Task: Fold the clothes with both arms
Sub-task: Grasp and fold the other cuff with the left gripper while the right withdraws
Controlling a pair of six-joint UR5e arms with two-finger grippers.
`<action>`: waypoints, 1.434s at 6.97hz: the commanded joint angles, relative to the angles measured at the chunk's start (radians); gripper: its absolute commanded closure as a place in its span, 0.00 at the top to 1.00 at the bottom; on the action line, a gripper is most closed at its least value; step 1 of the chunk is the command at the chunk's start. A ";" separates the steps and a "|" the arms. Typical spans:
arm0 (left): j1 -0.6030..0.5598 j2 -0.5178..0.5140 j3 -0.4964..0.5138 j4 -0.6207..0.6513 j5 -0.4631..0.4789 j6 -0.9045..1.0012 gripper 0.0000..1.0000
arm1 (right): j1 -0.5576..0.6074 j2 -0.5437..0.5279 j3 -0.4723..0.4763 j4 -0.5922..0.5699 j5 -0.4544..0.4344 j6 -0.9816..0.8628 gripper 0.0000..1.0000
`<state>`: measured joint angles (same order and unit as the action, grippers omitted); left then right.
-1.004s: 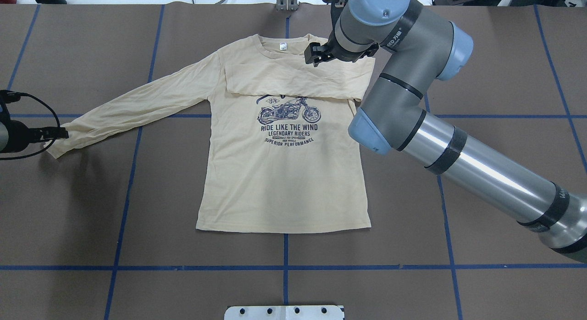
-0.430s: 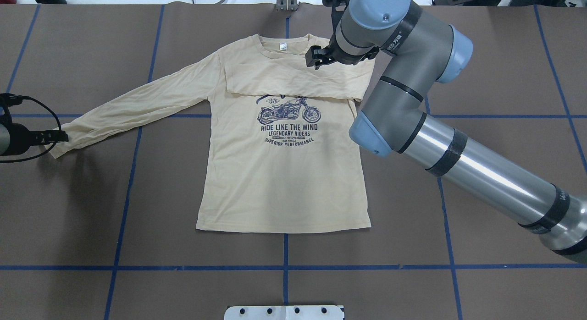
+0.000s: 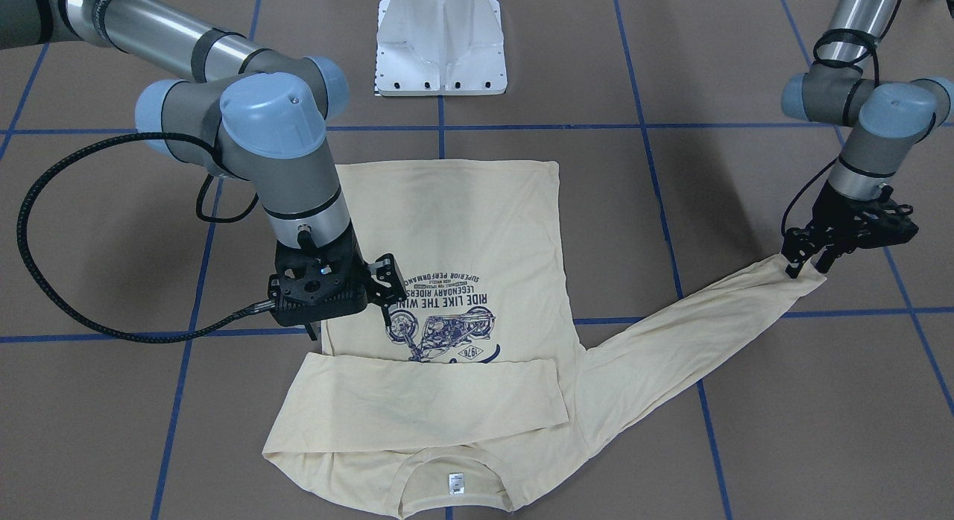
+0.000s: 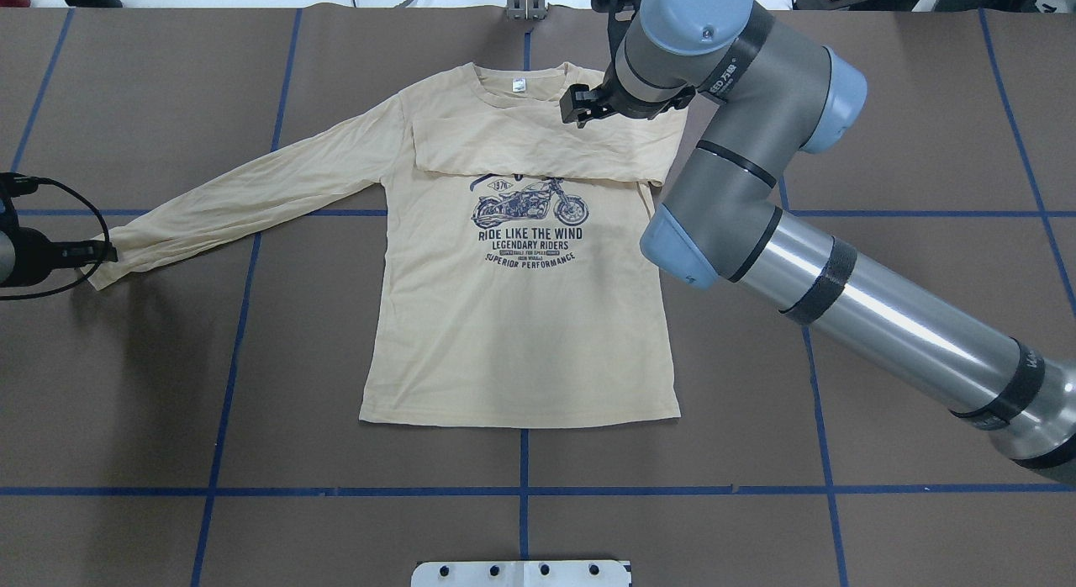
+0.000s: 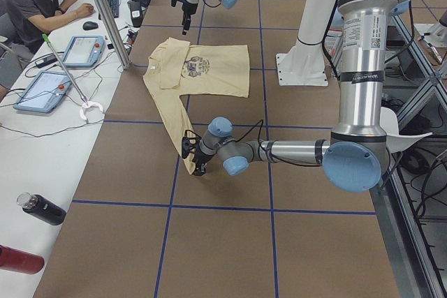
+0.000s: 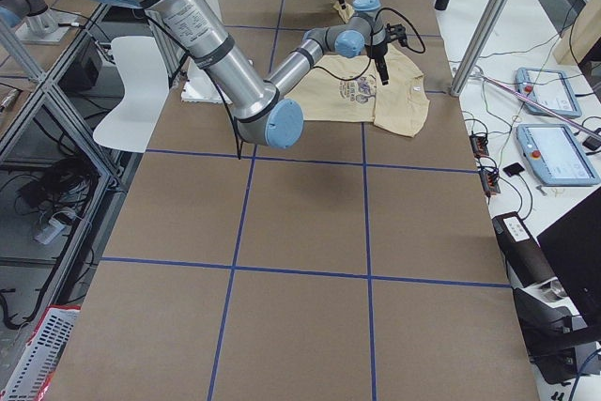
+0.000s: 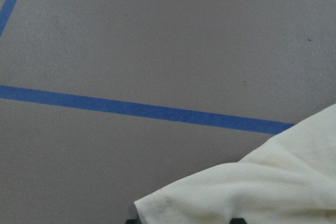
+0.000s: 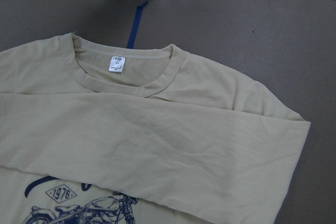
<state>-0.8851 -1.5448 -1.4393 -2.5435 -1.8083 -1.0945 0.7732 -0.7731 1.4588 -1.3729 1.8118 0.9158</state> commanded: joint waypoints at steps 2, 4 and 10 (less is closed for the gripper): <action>0.000 0.000 -0.012 0.000 -0.002 0.004 0.13 | 0.000 -0.005 -0.002 0.000 0.000 -0.002 0.99; 0.002 0.000 -0.015 0.002 -0.002 0.004 0.00 | 0.000 -0.012 -0.002 0.002 0.000 -0.002 0.99; -0.015 -0.152 -0.315 0.335 -0.144 -0.025 0.00 | 0.084 -0.141 0.046 -0.006 0.123 -0.034 0.99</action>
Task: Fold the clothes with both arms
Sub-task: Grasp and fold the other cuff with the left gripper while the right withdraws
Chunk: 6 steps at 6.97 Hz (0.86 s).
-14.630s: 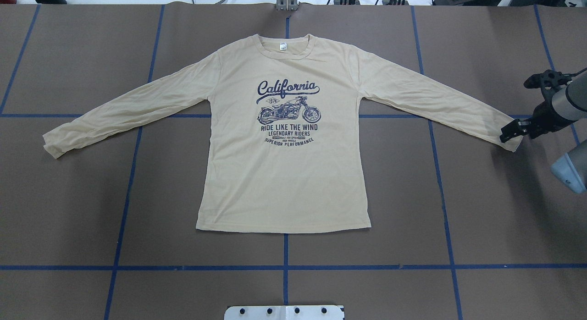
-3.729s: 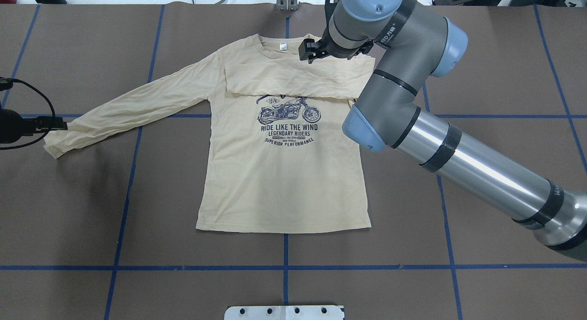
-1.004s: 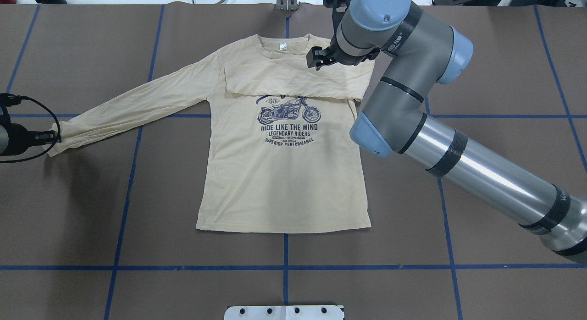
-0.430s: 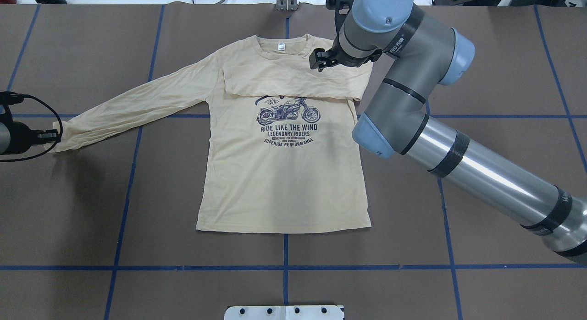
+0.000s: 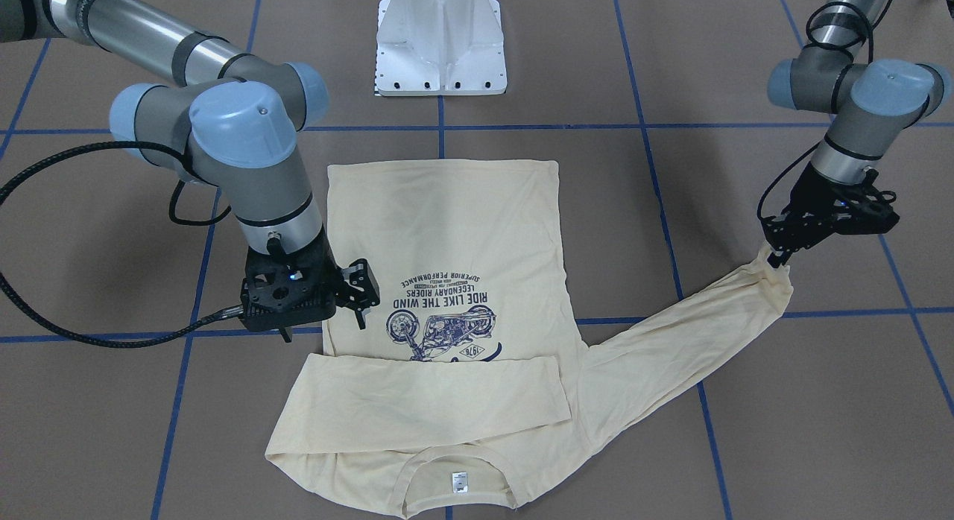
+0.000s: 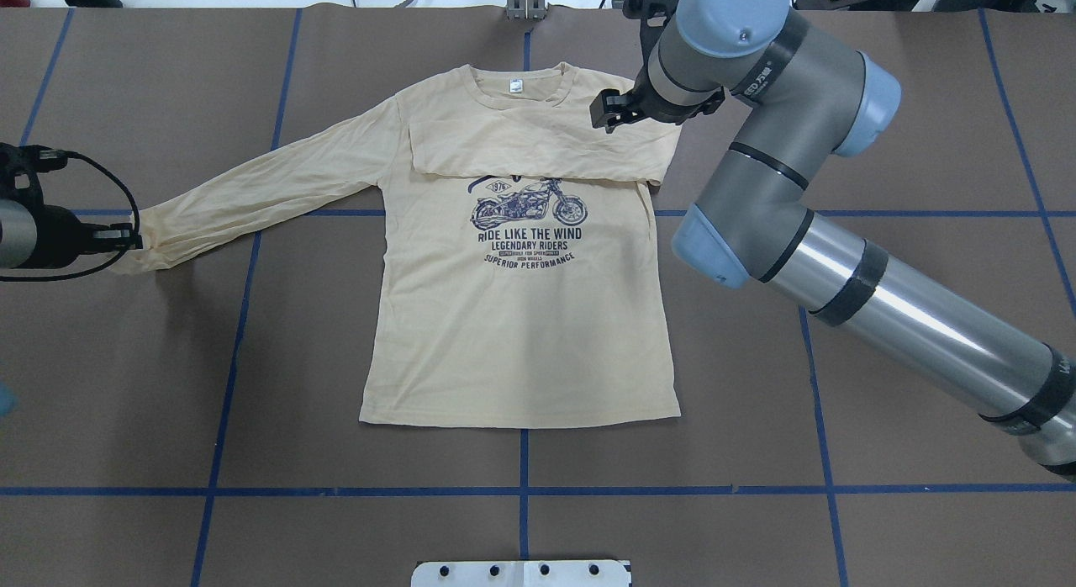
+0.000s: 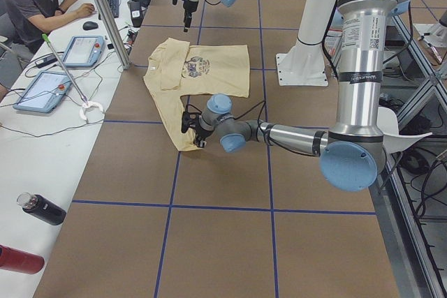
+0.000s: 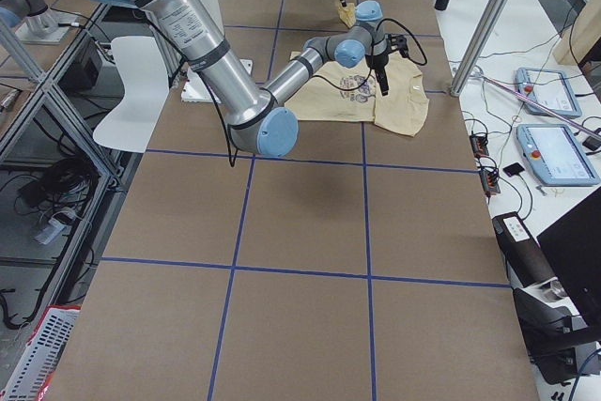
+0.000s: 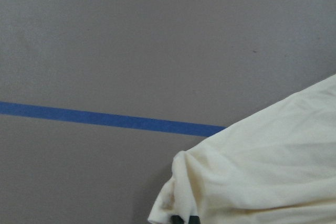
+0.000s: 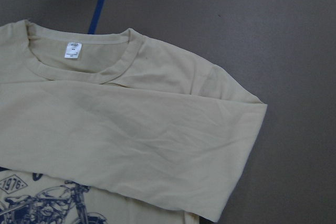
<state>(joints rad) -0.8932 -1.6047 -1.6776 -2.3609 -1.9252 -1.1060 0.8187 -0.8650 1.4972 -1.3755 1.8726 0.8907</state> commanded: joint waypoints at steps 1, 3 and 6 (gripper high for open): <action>-0.009 -0.257 -0.085 0.328 -0.029 -0.078 0.00 | 0.075 -0.107 0.026 -0.010 0.109 -0.024 0.99; 0.000 -0.464 -0.058 0.451 -0.082 -0.185 0.00 | 0.147 -0.211 0.067 -0.101 0.161 -0.120 1.00; 0.033 -0.807 0.228 0.404 -0.084 -0.342 0.00 | 0.227 -0.288 0.080 -0.137 0.201 -0.277 1.00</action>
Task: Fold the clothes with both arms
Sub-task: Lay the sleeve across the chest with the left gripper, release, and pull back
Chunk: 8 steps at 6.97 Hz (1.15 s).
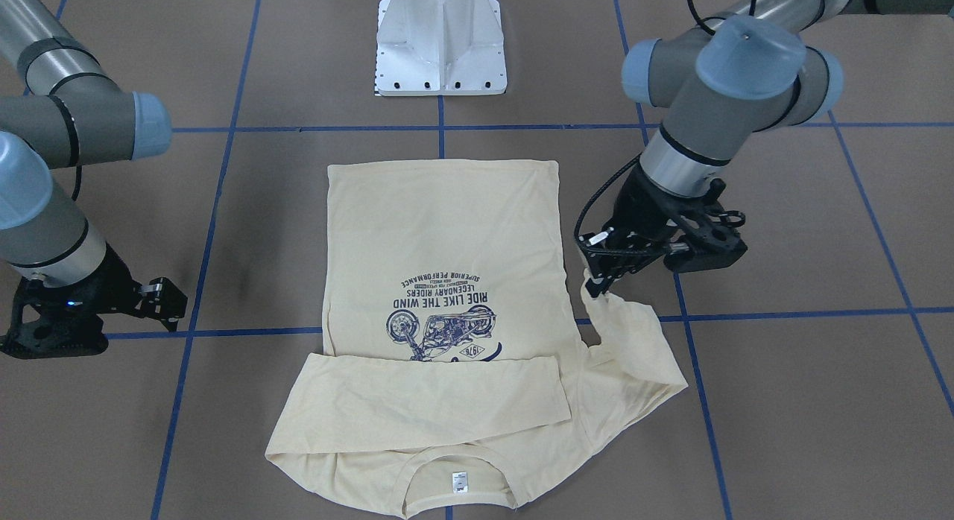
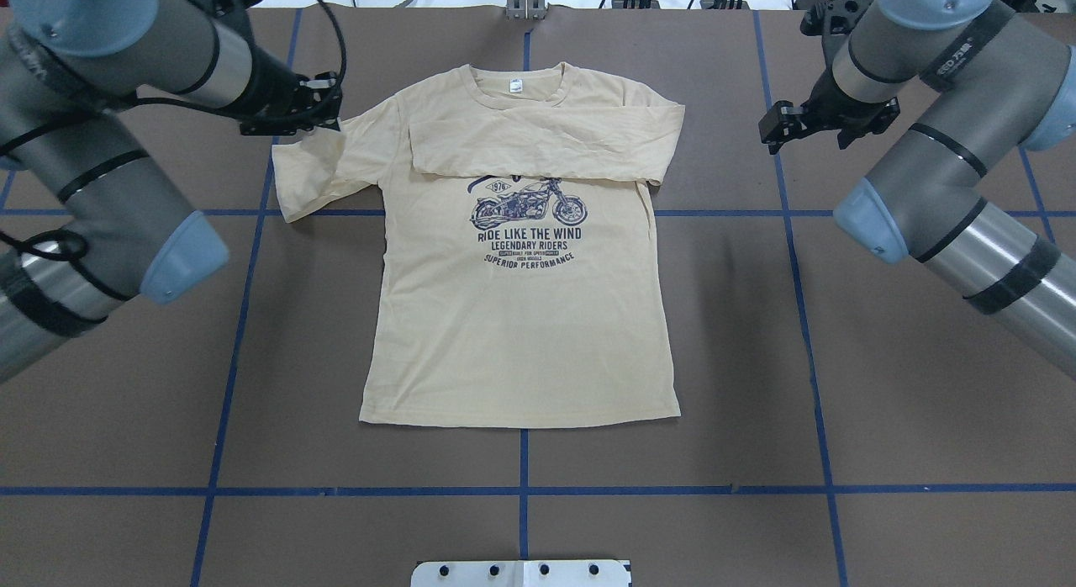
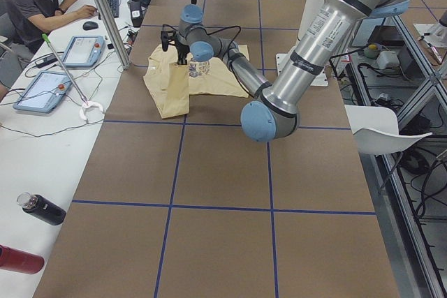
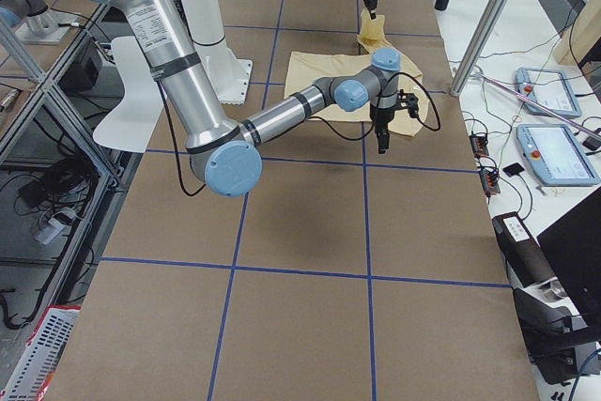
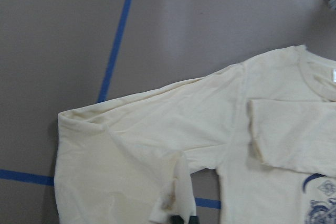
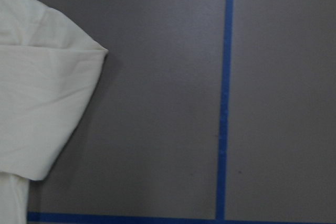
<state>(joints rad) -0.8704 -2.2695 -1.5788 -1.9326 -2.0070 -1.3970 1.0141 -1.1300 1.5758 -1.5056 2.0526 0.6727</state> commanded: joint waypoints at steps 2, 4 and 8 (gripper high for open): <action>0.010 -0.270 0.326 -0.171 -0.003 -0.088 0.00 | 0.049 -0.024 -0.016 -0.007 0.026 -0.070 1.00; 0.010 -0.326 0.398 -0.235 -0.029 -0.106 0.00 | 0.052 -0.024 -0.030 -0.001 0.024 -0.087 1.00; 0.094 -0.335 0.462 -0.333 -0.090 -0.155 0.00 | 0.050 -0.022 -0.042 0.004 0.023 -0.087 1.00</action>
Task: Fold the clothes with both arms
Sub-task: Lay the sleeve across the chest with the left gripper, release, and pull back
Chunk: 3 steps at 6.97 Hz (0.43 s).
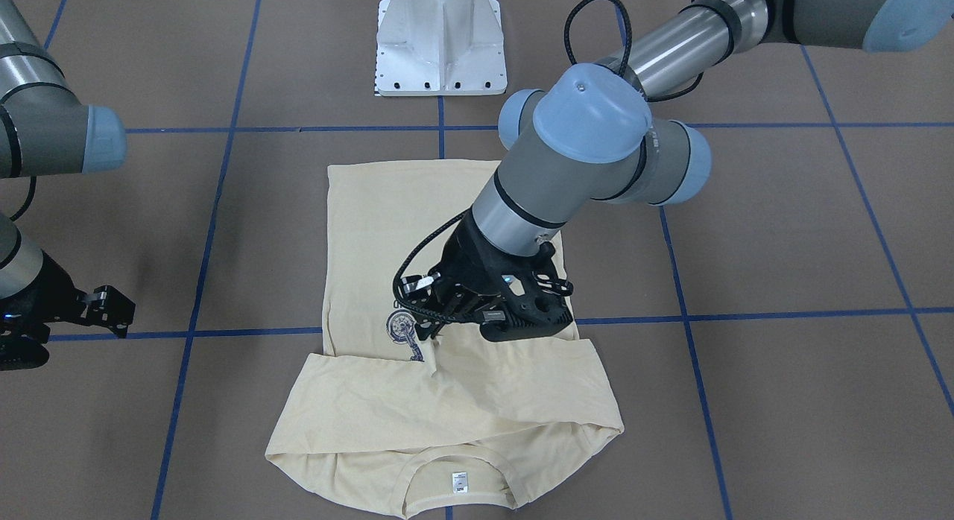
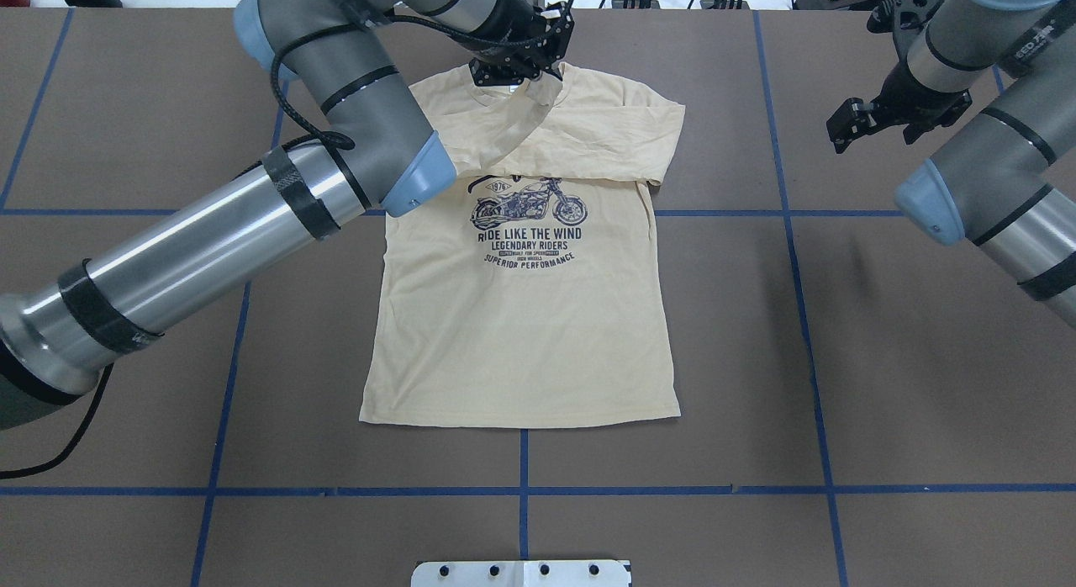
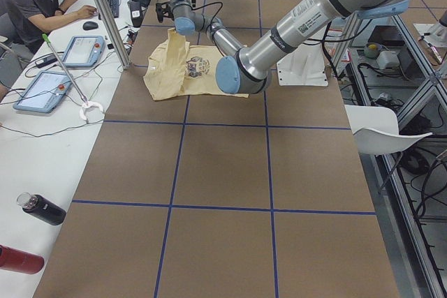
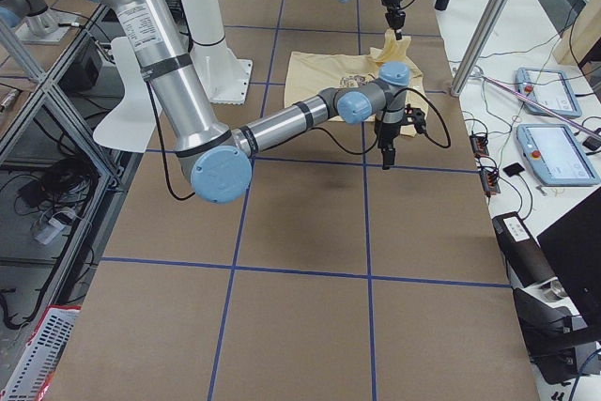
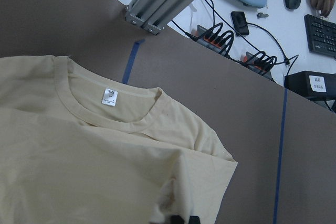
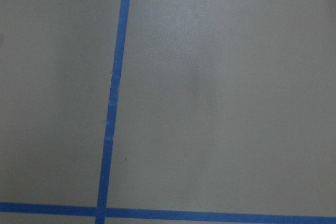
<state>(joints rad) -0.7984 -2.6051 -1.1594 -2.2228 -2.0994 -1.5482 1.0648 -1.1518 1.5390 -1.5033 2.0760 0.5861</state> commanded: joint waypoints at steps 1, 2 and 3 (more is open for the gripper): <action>0.043 0.000 0.085 -0.090 0.063 -0.004 0.00 | -0.002 0.001 -0.008 0.002 -0.001 0.000 1.00; 0.053 -0.004 0.121 -0.125 0.112 -0.006 0.00 | -0.002 0.001 -0.016 0.003 -0.001 0.000 1.00; 0.056 -0.006 0.147 -0.150 0.114 -0.006 0.00 | -0.003 0.001 -0.028 0.003 -0.002 0.001 1.00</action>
<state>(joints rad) -0.7506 -2.6082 -1.0496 -2.3366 -2.0078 -1.5533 1.0627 -1.1507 1.5231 -1.5008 2.0751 0.5863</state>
